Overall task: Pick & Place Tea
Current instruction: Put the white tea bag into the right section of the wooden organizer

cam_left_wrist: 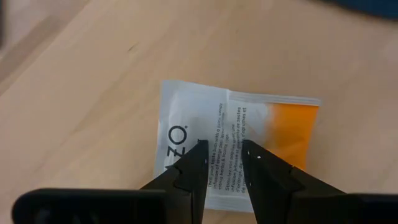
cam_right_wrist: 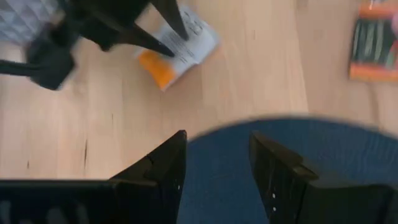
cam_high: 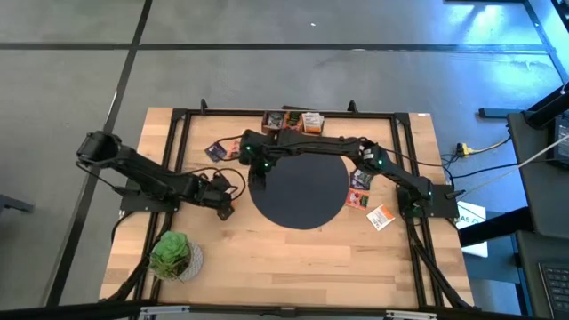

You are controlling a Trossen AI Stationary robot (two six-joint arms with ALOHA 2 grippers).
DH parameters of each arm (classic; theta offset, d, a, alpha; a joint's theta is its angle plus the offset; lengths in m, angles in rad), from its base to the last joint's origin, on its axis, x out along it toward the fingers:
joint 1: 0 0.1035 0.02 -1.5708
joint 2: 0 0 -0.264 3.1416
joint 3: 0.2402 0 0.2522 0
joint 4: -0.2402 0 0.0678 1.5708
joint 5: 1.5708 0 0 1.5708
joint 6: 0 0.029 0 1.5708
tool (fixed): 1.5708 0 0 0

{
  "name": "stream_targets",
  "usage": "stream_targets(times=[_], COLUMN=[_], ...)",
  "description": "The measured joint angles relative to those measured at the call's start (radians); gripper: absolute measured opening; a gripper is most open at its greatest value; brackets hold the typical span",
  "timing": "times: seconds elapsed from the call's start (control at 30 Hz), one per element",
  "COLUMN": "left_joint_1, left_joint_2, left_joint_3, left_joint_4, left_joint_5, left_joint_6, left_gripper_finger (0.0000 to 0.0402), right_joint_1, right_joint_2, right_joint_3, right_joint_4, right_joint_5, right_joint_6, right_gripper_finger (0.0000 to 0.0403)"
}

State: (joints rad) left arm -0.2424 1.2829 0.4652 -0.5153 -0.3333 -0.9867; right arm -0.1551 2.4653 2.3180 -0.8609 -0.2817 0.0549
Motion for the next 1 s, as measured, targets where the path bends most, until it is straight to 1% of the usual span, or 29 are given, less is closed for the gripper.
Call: stream_targets(times=[0.13,0.27,0.33,0.5,0.73,0.87,1.0], left_joint_1=[-0.013,-0.06,-0.092,-0.158,-0.216,-0.223,-0.224], left_joint_2=[0.03,0.051,0.065,0.127,0.259,0.294,0.297], left_joint_3=[0.001,-0.001,-0.001,-0.002,0.002,0.004,0.003], left_joint_4=[0.099,0.224,0.281,0.426,0.629,0.674,0.681], left_joint_5=[0.019,0.044,0.055,0.047,0.027,0.012,0.001], left_joint_6=[0.081,0.183,0.218,0.219,0.215,0.202,0.212], left_gripper_finger=[0.0095,0.0095,0.0095,0.0095,0.0095,0.0095,0.0095], right_joint_1=[0.0,0.013,0.022,0.055,0.124,0.153,0.167], right_joint_2=[0.001,0.003,0.001,0.003,0.0,-0.004,-0.006], right_joint_3=[-0.006,-0.064,-0.093,-0.201,-0.284,-0.32,-0.338], right_joint_4=[-0.063,-0.065,-0.049,0.009,0.146,0.205,0.236], right_joint_5=[0.0,-0.001,-0.023,-0.107,-0.112,-0.115,-0.121], right_joint_6=[0.02,0.029,0.054,0.153,0.253,0.312,0.363], right_gripper_finger=[0.0173,0.0173,0.0173,0.0173,0.0173,0.0173,0.0173])
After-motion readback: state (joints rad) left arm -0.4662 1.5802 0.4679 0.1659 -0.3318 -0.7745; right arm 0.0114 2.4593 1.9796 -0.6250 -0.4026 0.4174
